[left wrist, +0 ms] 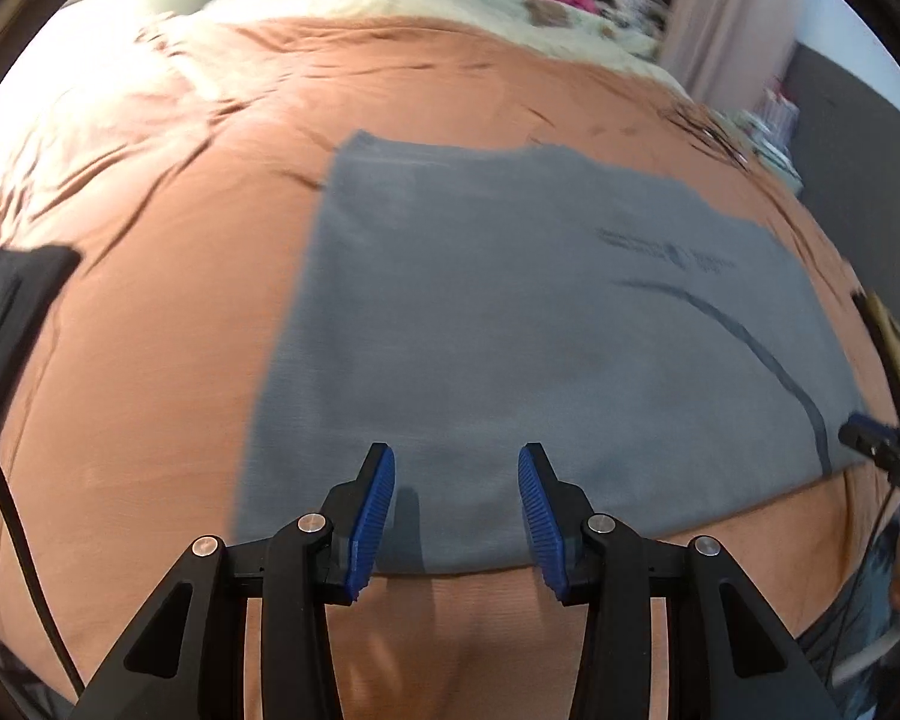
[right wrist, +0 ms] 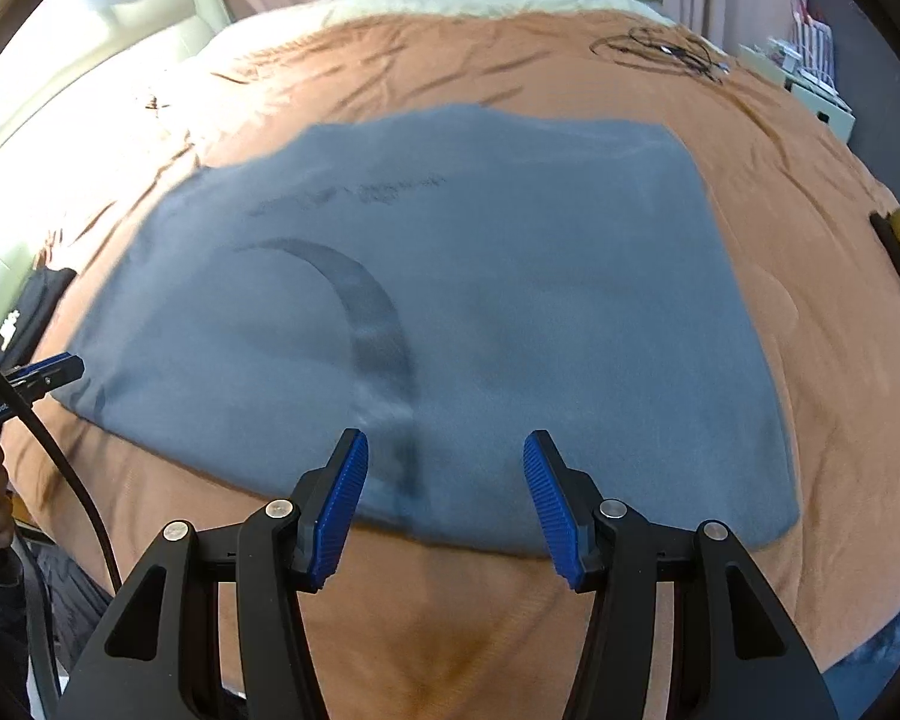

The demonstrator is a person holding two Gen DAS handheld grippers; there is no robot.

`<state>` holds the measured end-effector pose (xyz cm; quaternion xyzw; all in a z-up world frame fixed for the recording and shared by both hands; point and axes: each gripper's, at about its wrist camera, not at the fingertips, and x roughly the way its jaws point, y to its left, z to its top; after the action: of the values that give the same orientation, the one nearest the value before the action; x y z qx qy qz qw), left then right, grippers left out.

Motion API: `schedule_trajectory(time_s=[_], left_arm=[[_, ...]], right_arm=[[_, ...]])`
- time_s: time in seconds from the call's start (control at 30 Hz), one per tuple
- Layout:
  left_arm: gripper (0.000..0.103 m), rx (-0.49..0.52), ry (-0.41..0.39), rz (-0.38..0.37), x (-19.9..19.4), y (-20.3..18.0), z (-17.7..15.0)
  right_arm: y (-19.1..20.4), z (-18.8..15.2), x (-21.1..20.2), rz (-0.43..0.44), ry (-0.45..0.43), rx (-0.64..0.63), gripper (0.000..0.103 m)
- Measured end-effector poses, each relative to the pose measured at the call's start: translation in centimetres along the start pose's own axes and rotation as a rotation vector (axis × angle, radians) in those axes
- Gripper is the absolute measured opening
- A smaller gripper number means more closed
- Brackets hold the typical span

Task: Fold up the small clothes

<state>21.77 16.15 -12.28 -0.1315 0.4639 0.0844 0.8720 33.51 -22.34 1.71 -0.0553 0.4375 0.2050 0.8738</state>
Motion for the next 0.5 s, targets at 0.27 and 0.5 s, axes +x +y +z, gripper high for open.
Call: schedule_trajectory(time_s=[0.27, 0.5], left_arm=[[0.021, -0.07, 0.095, 0.077, 1.3, 4.7, -1.7], [0.015, -0.113, 0.094, 0.058, -0.5, 6.1, -2.5]], right_arm=[[2.7, 0.0, 1.4, 0.06, 0.0, -0.025, 0.052], [3.9, 1.2, 2.6, 0.107, 0.005, -0.031, 0.052]])
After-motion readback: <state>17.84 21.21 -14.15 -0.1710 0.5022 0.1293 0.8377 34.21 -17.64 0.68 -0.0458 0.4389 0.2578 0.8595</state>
